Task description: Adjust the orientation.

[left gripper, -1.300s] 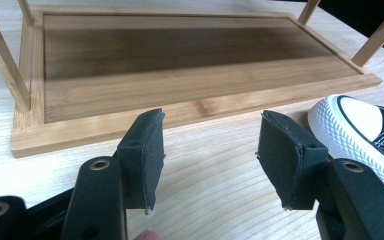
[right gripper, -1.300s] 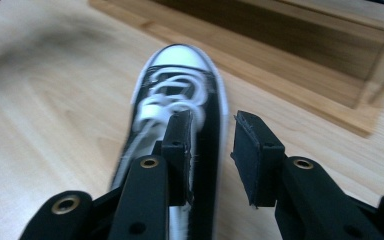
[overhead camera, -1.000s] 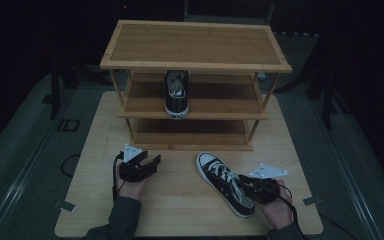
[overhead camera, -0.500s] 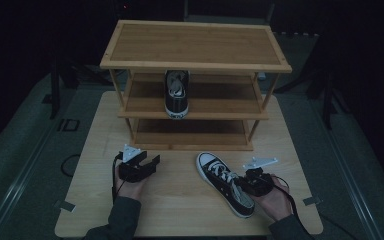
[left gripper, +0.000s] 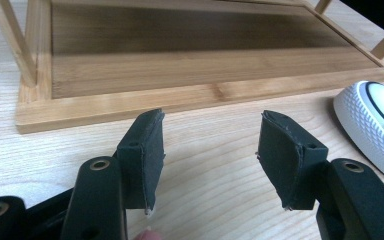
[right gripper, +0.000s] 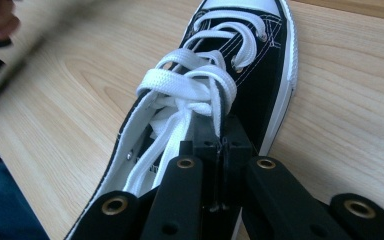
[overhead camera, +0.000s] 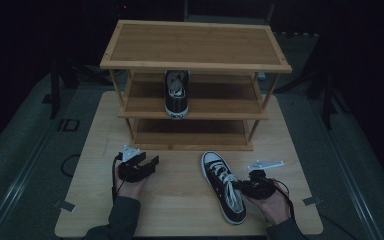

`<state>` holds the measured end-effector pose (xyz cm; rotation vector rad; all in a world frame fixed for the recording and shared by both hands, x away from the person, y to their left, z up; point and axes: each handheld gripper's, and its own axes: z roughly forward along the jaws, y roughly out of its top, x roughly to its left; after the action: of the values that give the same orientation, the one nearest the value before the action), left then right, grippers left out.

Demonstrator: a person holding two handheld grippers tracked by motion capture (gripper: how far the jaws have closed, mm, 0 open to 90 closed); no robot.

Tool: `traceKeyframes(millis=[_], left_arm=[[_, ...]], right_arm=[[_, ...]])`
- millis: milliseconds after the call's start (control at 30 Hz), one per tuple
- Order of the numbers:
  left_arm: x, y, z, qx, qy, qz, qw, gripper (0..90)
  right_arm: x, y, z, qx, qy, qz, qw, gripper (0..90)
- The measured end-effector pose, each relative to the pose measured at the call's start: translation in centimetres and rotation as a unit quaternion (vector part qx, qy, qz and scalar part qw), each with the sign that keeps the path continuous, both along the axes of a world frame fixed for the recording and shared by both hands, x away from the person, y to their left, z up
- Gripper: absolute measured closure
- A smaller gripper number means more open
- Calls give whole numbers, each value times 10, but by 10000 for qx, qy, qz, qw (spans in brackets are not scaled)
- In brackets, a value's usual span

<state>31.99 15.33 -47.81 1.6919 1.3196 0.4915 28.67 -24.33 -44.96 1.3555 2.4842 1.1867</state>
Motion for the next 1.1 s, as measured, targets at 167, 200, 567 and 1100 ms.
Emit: traceKeyframes(millis=[167,200,567,1100], left_arm=[[3,5,-2,-68,13,101,9999,442],[3,5,-2,-68,13,101,9999,442],[6,6,-4,-42,38,113,9999,441],[5,6,-4,6,16,140,9999,441]], right_arm=[[0,-6,-3,395,70,-107,9991,885],[0,-6,-3,395,70,-107,9991,885],[-5,-10,10,880,-46,-73,9961,885],[-9,-11,35,1122,-254,-24,9934,884]])
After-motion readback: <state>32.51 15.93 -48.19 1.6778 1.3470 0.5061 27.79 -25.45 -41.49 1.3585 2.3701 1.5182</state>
